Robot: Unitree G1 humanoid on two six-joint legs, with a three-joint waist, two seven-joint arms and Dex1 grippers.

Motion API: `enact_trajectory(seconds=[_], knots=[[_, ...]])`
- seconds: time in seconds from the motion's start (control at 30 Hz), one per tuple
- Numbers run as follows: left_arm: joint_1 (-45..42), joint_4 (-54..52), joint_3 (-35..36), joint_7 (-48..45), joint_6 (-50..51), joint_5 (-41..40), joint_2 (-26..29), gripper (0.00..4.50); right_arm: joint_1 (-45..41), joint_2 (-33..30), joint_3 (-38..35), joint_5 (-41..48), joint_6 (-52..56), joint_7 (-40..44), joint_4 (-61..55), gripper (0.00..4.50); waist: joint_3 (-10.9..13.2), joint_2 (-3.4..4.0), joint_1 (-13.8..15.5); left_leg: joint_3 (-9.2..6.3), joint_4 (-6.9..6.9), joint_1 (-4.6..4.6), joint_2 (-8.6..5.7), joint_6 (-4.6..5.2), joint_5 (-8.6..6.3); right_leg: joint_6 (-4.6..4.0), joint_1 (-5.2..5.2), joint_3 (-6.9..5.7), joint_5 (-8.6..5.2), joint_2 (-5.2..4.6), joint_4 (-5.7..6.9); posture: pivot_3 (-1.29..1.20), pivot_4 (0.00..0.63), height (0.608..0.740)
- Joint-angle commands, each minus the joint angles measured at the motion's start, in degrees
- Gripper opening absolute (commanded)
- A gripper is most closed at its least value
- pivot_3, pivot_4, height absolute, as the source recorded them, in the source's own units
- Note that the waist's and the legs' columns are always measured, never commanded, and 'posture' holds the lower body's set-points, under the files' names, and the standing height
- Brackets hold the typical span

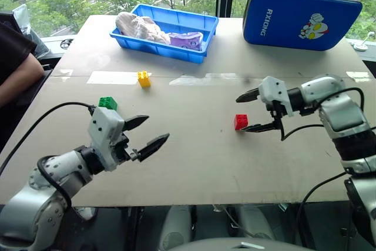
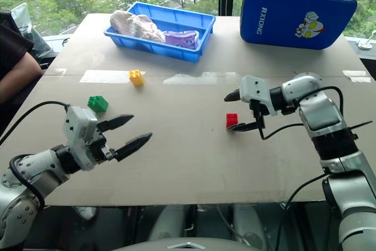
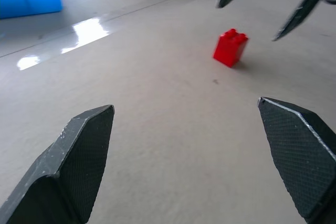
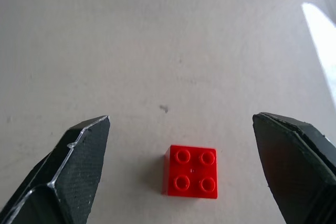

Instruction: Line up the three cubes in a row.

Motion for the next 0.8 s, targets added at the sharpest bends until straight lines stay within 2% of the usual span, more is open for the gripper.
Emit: enact_trajectory(seconds=[0.03,0.07,0.2,0.37,0.47,0.57,0.8], knots=[[-8.4,7.8,-1.2,6.4,3.0,3.8,0.4,4.50,3.0,0.5,-12.5,9.9,10.4,-9.9,-12.3,4.48,0.0,-0.01,0.2,-0.03,0.03,0.01,0.00,-0.01,0.01,0.00,0.00,-0.03,0.01,0.01,0.04,0.00,0.150,0.740],[-10.0,9.4,-1.5,7.2,3.2,4.9,0.4,4.50,4.2,0.4,-13.3,10.2,10.4,-11.4,-14.5,4.48,0.0,-0.02,0.2,-0.06,0.03,0.01,0.00,-0.01,0.01,0.01,0.01,-0.06,0.01,0.01,0.04,0.00,0.150,0.740],[-25.6,23.1,-6.6,15.0,6.4,12.1,-0.7,4.50,14.2,0.0,-17.2,9.8,12.2,-20.4,-27.5,4.48,-0.1,-0.18,0.4,-0.03,0.02,0.00,-0.04,-0.01,0.00,0.13,0.09,-0.18,0.07,0.02,-0.01,0.00,0.150,0.740],[-33.9,31.5,-10.9,12.4,6.7,17.6,2.3,4.50,21.0,-1.9,-19.2,14.3,14.9,-23.4,-36.3,4.48,-0.1,-0.22,-0.6,0.07,0.03,-0.04,-0.08,-0.01,0.00,0.26,0.04,0.05,0.15,-0.02,-0.07,0.00,0.150,0.740],[-35.6,33.7,-11.1,9.2,10.5,18.4,7.5,4.50,24.3,-4.4,-20.5,17.5,14.6,-21.6,-39.5,4.48,0.0,-0.32,-1.3,0.04,0.00,-0.05,-0.04,-0.01,0.00,0.26,-0.01,0.00,0.14,0.04,-0.07,0.00,0.150,0.740],[-37.1,35.6,-9.5,10.9,15.3,18.9,9.6,4.50,26.0,-6.0,-20.4,18.7,13.4,-21.3,-40.1,4.48,0.0,-0.32,-1.4,0.01,-0.05,-0.02,0.01,-0.01,0.00,0.27,-0.06,-0.04,0.13,0.08,-0.02,0.00,0.150,0.740],[-36.4,27.2,-2.6,19.2,34.6,17.9,4.6,4.50,26.0,-7.3,-18.1,18.3,9.4,-20.6,-38.5,4.48,-0.1,-0.45,-1.0,-0.03,0.02,-0.03,-0.01,-0.01,0.00,0.21,0.01,-0.04,0.08,-0.01,-0.02,0.00,0.150,0.740]])
